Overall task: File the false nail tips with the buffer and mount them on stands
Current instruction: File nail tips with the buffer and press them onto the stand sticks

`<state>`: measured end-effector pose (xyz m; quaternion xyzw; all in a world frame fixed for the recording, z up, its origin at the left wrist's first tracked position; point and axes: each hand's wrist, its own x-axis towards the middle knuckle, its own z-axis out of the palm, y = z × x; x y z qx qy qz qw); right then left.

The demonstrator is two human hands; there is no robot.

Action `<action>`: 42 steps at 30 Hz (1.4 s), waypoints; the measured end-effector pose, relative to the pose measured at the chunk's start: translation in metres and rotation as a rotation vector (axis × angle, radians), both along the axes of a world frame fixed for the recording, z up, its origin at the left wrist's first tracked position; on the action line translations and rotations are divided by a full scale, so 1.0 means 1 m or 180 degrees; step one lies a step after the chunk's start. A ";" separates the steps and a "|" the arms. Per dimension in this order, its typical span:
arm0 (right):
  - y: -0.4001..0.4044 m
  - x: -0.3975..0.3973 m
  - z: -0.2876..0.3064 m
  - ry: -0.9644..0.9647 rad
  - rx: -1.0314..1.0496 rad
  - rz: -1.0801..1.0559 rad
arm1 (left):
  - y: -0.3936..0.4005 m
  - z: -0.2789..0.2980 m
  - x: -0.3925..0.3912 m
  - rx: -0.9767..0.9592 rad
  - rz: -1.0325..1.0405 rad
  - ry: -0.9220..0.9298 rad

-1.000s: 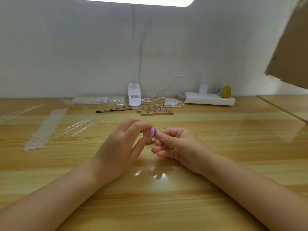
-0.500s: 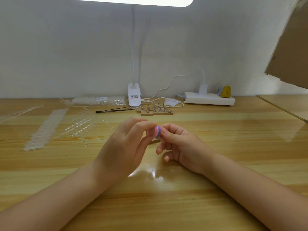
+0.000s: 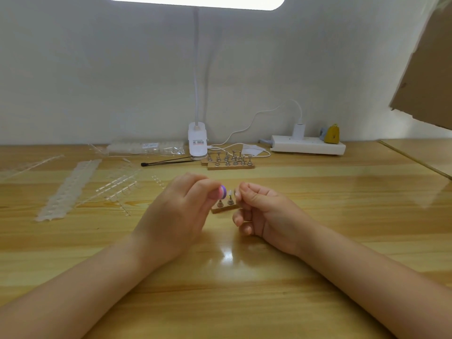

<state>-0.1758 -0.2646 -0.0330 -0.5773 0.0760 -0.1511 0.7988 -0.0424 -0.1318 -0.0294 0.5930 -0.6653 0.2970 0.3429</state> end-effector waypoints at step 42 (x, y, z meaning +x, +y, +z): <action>0.001 0.002 0.001 0.0077 -0.0103 0.0085 | -0.004 -0.001 -0.010 -0.0444 -0.0265 -0.1090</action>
